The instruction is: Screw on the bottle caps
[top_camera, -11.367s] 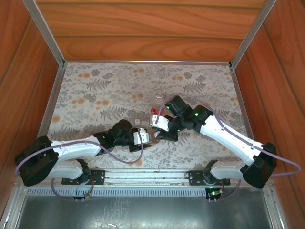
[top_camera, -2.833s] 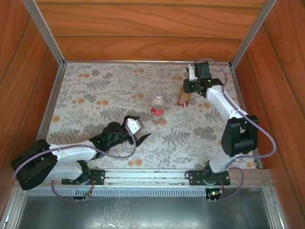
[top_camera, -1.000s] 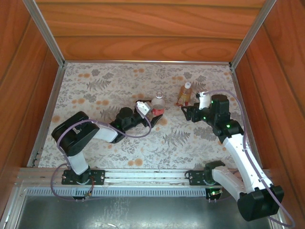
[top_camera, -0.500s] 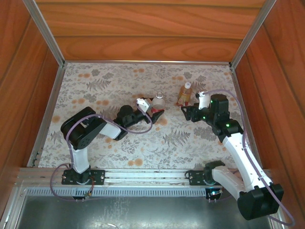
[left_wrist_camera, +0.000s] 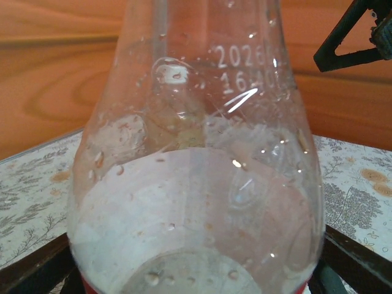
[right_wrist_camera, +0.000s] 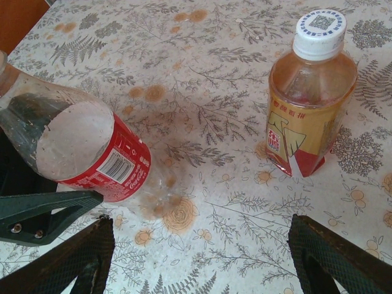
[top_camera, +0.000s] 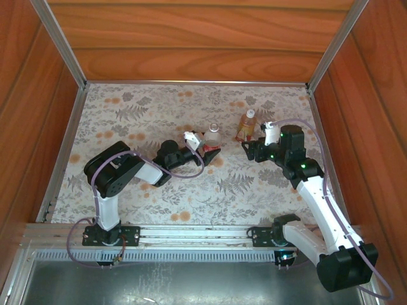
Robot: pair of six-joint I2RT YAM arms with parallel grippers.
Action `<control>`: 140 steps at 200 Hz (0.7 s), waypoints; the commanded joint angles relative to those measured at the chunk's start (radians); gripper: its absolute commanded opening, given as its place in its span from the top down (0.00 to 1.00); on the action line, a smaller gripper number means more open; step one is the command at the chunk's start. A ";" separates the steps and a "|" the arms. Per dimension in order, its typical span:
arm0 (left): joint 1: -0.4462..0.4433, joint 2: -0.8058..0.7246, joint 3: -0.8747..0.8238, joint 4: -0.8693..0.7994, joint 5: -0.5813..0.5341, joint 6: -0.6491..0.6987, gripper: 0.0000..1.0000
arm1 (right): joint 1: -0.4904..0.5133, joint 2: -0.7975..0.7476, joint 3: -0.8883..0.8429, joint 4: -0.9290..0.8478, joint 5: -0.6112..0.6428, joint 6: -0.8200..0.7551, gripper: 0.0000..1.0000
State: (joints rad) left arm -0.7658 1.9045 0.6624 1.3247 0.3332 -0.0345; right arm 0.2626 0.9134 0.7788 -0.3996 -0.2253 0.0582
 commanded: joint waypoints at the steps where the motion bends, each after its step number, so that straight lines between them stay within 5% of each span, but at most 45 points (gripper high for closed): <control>1: 0.006 0.007 0.016 0.037 0.017 -0.006 0.21 | 0.009 -0.019 -0.012 0.006 0.004 -0.002 0.21; 54: 0.008 -0.003 0.013 0.037 0.010 0.002 0.29 | 0.007 -0.025 -0.034 0.037 0.068 0.029 0.18; 94: 0.010 -0.038 -0.004 0.036 -0.002 0.016 0.30 | 0.007 -0.045 -0.061 0.108 0.224 0.120 0.00; 140: 0.049 -0.111 -0.028 -0.014 0.023 0.001 0.30 | 0.007 -0.057 -0.090 0.173 0.076 0.068 0.00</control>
State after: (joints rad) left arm -0.7471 1.8553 0.6518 1.3121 0.3359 -0.0303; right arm 0.2626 0.8692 0.7197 -0.3130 -0.0715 0.1349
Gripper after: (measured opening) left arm 0.700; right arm 0.995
